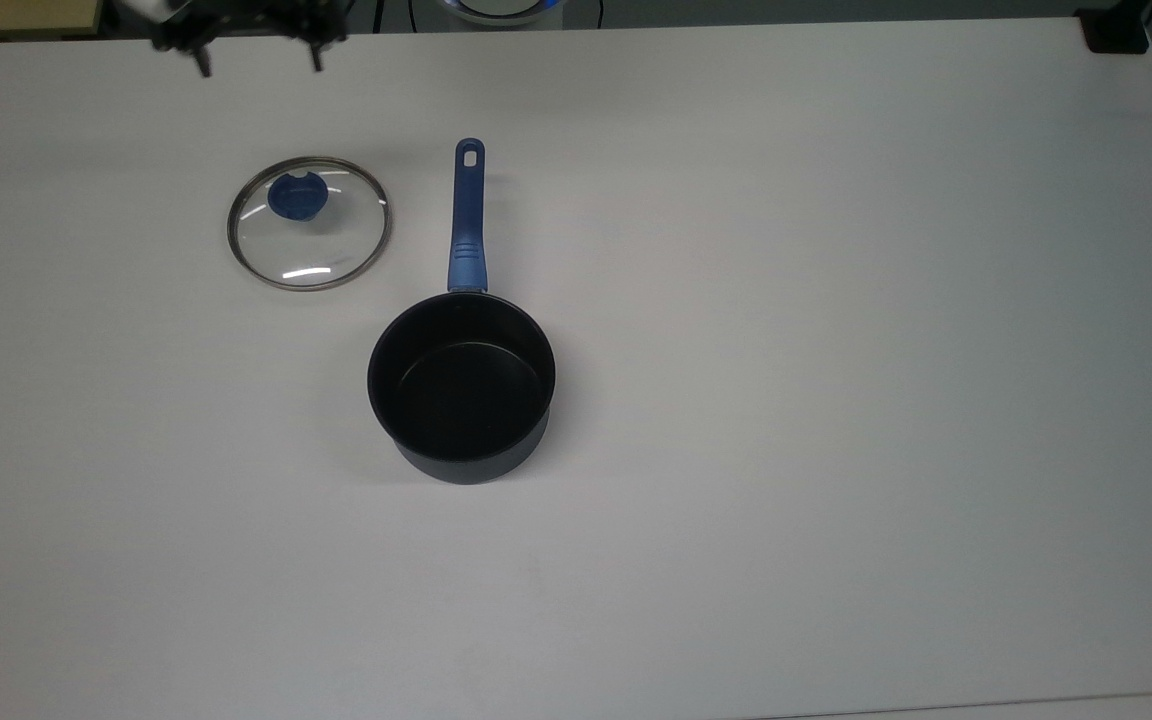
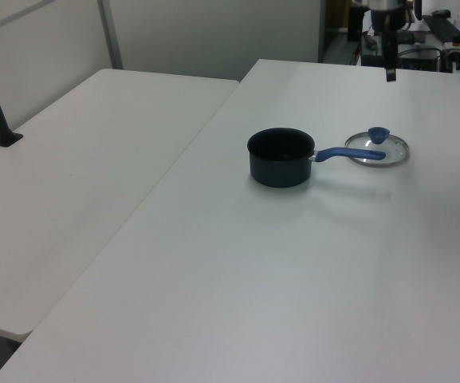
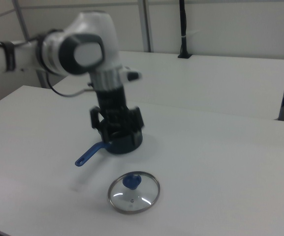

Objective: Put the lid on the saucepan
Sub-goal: 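Move the gripper down over the glass lid's blue knob, then close the gripper on the blue knob and lift the glass lid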

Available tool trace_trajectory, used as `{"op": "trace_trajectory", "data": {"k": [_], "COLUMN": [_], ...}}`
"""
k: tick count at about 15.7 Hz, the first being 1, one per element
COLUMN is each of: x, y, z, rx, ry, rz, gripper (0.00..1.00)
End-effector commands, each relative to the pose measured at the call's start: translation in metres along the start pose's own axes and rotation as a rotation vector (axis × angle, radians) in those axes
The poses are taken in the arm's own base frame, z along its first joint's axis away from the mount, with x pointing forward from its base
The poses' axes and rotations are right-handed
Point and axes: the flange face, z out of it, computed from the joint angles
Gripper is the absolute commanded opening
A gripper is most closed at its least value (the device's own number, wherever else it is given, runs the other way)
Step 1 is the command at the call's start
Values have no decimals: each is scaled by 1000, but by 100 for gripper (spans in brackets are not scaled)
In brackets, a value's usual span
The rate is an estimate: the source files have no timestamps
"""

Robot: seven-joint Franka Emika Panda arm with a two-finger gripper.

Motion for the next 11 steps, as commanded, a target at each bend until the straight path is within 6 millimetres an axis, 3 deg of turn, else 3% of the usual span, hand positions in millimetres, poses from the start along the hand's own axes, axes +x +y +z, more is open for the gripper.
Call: {"op": "trace_trajectory", "data": {"k": [1,3,5,8,11], "x": [-13,-10,0,1,9], "y": [31,38,35,33,24], "z": [65,100,120,129,135], "rx": [-13,-11,52,205,221], "ry": [54,93,108,145,138], "rz": [33,58,98,203,213], "gripper": [100,100,100,100,100]}}
